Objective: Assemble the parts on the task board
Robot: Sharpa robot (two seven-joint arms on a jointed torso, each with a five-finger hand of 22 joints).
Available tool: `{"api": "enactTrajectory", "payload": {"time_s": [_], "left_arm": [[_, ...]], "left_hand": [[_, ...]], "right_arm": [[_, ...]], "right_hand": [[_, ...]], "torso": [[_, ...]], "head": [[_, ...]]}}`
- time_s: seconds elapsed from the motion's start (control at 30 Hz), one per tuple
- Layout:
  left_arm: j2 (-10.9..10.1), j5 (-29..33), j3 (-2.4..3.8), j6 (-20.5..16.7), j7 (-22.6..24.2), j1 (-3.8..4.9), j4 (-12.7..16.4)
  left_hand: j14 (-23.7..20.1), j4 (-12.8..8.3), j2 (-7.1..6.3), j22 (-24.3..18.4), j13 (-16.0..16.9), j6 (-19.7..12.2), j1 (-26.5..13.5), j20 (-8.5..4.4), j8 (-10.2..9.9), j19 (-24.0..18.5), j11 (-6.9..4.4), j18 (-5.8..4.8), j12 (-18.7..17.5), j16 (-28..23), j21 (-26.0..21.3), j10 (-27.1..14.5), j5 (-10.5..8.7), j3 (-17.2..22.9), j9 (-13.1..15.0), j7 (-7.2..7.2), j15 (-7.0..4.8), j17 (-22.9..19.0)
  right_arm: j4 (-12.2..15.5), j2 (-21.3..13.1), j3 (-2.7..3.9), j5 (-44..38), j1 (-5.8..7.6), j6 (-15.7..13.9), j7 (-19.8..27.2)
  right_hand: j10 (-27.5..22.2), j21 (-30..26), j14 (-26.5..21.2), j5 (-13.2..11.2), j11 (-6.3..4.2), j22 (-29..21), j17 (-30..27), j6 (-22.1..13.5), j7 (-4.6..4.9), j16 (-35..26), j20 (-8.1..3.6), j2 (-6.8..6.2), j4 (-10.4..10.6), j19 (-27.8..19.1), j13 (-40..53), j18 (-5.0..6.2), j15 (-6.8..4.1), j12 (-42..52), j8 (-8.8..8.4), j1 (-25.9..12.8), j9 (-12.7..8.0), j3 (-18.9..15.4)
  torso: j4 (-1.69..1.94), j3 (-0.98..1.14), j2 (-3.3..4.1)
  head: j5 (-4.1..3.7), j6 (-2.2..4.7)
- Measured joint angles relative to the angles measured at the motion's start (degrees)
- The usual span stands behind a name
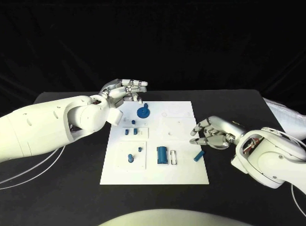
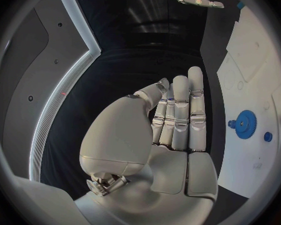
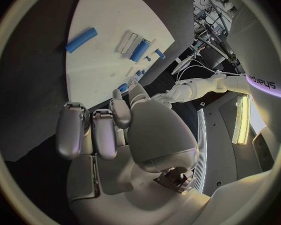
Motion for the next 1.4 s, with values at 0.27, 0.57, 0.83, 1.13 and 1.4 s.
{"api": "enactTrajectory", "payload": {"time_s": [0.27, 0.57, 0.83, 1.13, 1.4], "left_arm": [[0.1, 0.0, 0.0, 0.0, 0.0, -0.17, -0.1], [0.1, 0.0, -0.02, 0.0, 0.0, -0.27, -0.2], [0.0, 0.0, -0.02, 0.0, 0.0, -0.33, -0.2], [0.0, 0.0, -0.02, 0.0, 0.0, -0.43, -0.2], [0.0, 0.0, -0.01, 0.0, 0.0, -0.59, -0.2]], "left_hand": [[0.0, 0.0, 0.0, 0.0, 0.0, 0.0, 0.0, 0.0, 0.0, 0.0, 0.0, 0.0, 0.0, 0.0, 0.0, 0.0, 0.0, 0.0, 0.0, 0.0, 0.0, 0.0], [0.0, 0.0, 0.0, 0.0, 0.0, 0.0, 0.0, 0.0, 0.0, 0.0, 0.0, 0.0, 0.0, 0.0, 0.0, 0.0, 0.0, 0.0, 0.0, 0.0, 0.0, 0.0], [0.0, 0.0, 0.0, 0.0, 0.0, 0.0, 0.0, 0.0, 0.0, 0.0, 0.0, 0.0, 0.0, 0.0, 0.0, 0.0, 0.0, 0.0, 0.0, 0.0, 0.0, 0.0], [0.0, 0.0, 0.0, 0.0, 0.0, 0.0, 0.0, 0.0, 0.0, 0.0, 0.0, 0.0, 0.0, 0.0, 0.0, 0.0, 0.0, 0.0, 0.0, 0.0, 0.0, 0.0], [0.0, 0.0, 0.0, 0.0, 0.0, 0.0, 0.0, 0.0, 0.0, 0.0, 0.0, -0.01, 0.0, 0.0, 0.0, 0.0, 0.0, 0.0, 0.0, 0.0, 0.0, 0.0]], "right_arm": [[-0.3, -3.2, -0.04, -1.4, 0.62, 2.4, 1.0], [-0.9, -4.2, -0.32, -7.3, 0.68, 5.0, 1.8], [-2.0, -3.1, -1.21, -18.4, 0.16, 8.2, 4.3], [-3.9, -0.6, -1.87, -28.5, -1.67, 9.4, 6.4], [-5.5, 1.0, -1.95, -32.6, -2.29, 9.4, 7.0]], "right_hand": [[-0.1, 0.0, 0.1, 0.0, 0.1, 0.0, 0.0, 1.8, -0.44, 0.0, 0.2, 0.04, -0.4, -0.2, -0.2, 0.0, 0.1, -0.3, -0.47, 0.2, -0.4, 0.4], [0.0, 0.0, 0.2, -1.7, 0.19, 0.0, 0.0, 2.0, -0.24, 0.0, 0.2, -2.2, -1.6, -0.2, -0.4, 0.0, 0.19, -0.5, -2.65, 0.4, -1.3, 1.6], [0.1, 0.3, -0.1, -2.8, 0.06, 0.8, 0.0, 1.8, -1.33, 0.2, 0.2, -3.28, -3.3, -0.2, -0.5, 0.0, -0.2, -0.1, -4.76, 1.4, -2.2, 2.8], [0.2, 0.7, 0.1, -3.0, -0.04, 1.5, 0.0, 2.3, -1.96, 0.3, -0.14, -3.81, -4.1, 0.1, -1.3, 0.01, -0.8, 0.0, -5.4, 1.9, -2.5, 3.6], [0.2, 0.9, 0.2, -3.0, -0.04, 1.7, 0.0, 2.6, -2.21, 0.3, -0.33, -3.87, -4.2, 0.3, -1.4, 0.01, -0.9, 0.0, -5.76, 2.0, -2.6, 4.3]], "torso": [[-0.09, 0.05, -0.07], [-0.08, 0.02, -0.01], [-0.02, 0.01, -0.01], [-0.03, 0.03, -0.01], [0.02, 0.03, -0.01]], "head": [[-0.33, 0.14], [-0.57, 0.15], [-0.62, 0.11], [-0.39, 0.04], [-0.3, -0.03]]}}
